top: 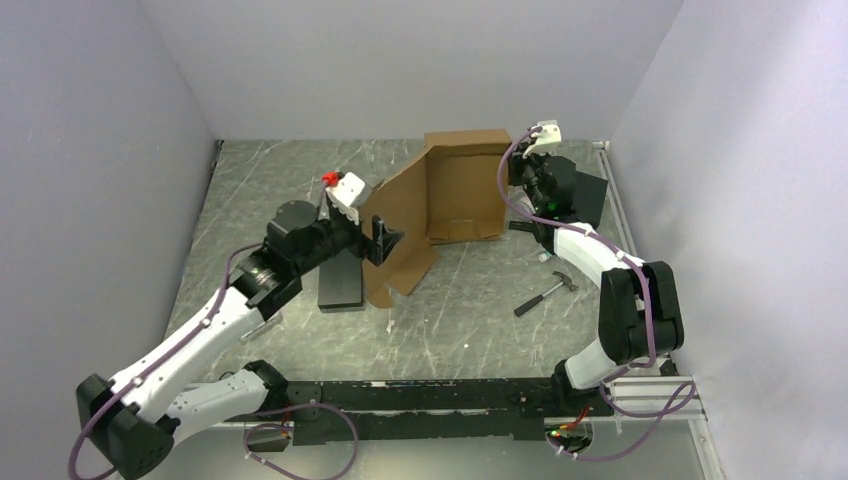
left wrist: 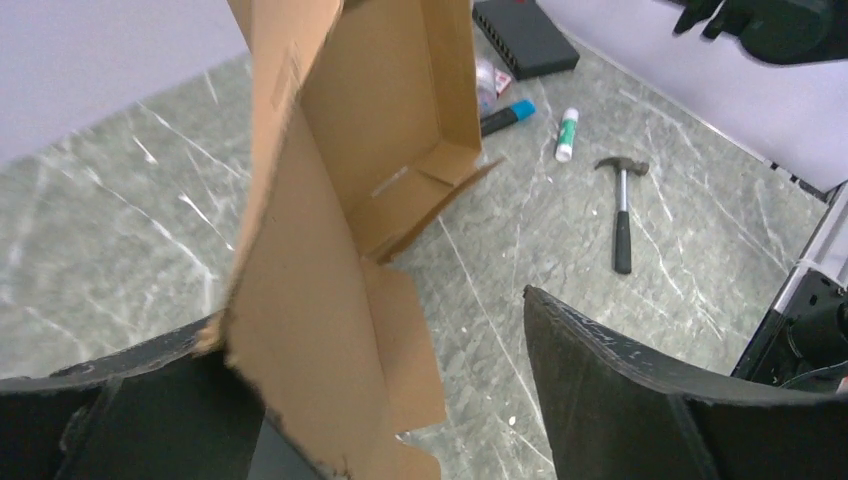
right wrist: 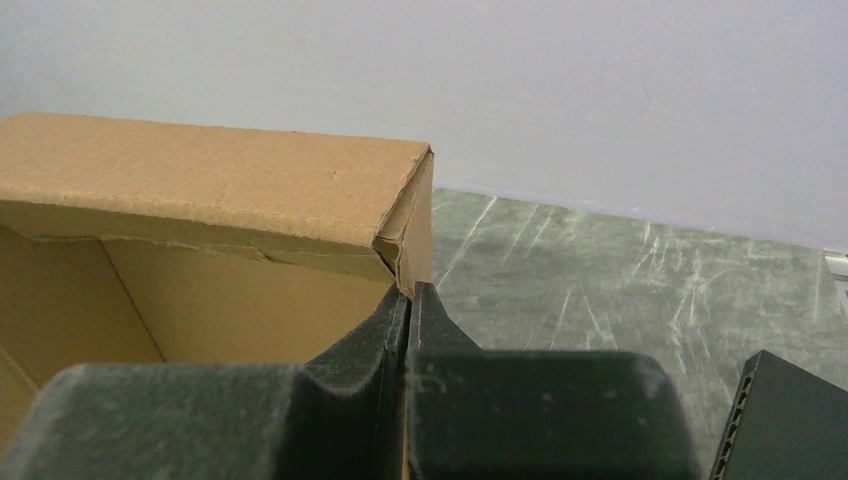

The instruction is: Fold the paper box

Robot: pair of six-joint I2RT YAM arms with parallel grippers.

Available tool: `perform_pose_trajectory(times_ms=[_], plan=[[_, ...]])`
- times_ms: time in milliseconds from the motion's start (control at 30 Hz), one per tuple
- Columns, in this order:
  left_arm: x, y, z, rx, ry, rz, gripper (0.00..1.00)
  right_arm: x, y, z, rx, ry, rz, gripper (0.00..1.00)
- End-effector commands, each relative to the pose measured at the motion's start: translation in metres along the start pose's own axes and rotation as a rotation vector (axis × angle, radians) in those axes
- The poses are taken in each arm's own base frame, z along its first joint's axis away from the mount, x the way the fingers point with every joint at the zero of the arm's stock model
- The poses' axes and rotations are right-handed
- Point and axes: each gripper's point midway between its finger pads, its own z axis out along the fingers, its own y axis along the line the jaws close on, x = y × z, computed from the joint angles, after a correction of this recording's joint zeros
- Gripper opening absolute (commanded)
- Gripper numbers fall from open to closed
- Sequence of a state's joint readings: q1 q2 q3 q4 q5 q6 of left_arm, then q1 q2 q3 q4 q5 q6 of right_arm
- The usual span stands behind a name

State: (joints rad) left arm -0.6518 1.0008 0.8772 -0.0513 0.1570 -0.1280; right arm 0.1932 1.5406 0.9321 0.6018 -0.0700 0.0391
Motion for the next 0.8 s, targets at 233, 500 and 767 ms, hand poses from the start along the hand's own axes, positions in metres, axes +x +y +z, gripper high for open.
perform_pose_trajectory(times_ms=[233,500,767], plan=[[-0.134,0.002,-0.045,-0.031,-0.075,0.359,0.99,-0.035,0.014,-0.001,-0.071,-0.064,-0.01,0.0],[-0.164,-0.009,0.049,0.244,0.032,0.509,1.0,-0.035,0.017,-0.002,-0.09,-0.065,-0.009,0.0],[-0.137,0.021,0.145,0.267,0.05,0.779,0.95,-0.035,0.022,-0.005,-0.106,-0.066,-0.006,0.0]])
